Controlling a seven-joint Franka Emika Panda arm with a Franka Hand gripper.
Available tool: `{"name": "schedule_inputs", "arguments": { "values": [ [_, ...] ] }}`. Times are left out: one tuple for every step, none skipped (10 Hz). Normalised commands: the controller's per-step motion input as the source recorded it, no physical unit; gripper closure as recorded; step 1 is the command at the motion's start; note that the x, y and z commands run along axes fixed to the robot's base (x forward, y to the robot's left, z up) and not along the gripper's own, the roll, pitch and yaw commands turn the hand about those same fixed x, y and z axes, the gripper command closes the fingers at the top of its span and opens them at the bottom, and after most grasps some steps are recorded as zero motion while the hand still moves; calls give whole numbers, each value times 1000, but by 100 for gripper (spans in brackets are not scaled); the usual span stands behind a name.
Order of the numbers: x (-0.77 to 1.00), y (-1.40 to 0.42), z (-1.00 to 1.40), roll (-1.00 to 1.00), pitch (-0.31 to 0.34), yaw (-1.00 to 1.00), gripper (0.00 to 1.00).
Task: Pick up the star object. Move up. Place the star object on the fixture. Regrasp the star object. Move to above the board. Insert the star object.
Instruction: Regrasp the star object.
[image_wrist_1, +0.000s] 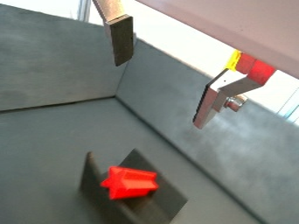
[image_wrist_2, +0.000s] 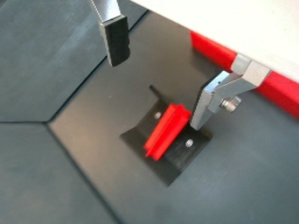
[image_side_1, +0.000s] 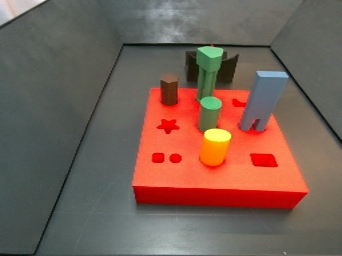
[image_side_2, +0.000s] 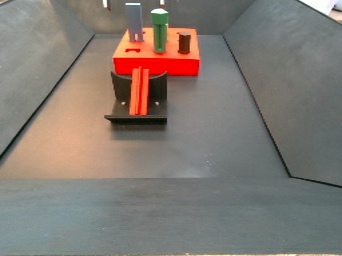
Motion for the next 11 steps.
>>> {"name": "schedule_inputs", "arguments": {
  "values": [
    [79, -32, -13, 1000, 107, 49, 0],
    [93, -41, -12, 1000, 147, 73, 0],
    [97, -41, -14, 1000, 169, 91, 0],
    [96, -43, -14, 845, 180, 127, 0],
    [95, -41, -18, 658, 164, 149, 0],
    [93, -45, -14, 471, 145, 168, 0],
    [92, -33, -10, 315, 121, 180, 0],
    [80, -27, -6, 211, 79, 189, 0],
    [31, 74, -1000, 260, 114, 199, 0],
    [38, 71, -1000, 247, 86, 193, 0],
    [49, 63, -1000, 221, 52, 187, 0]
  ]
}}
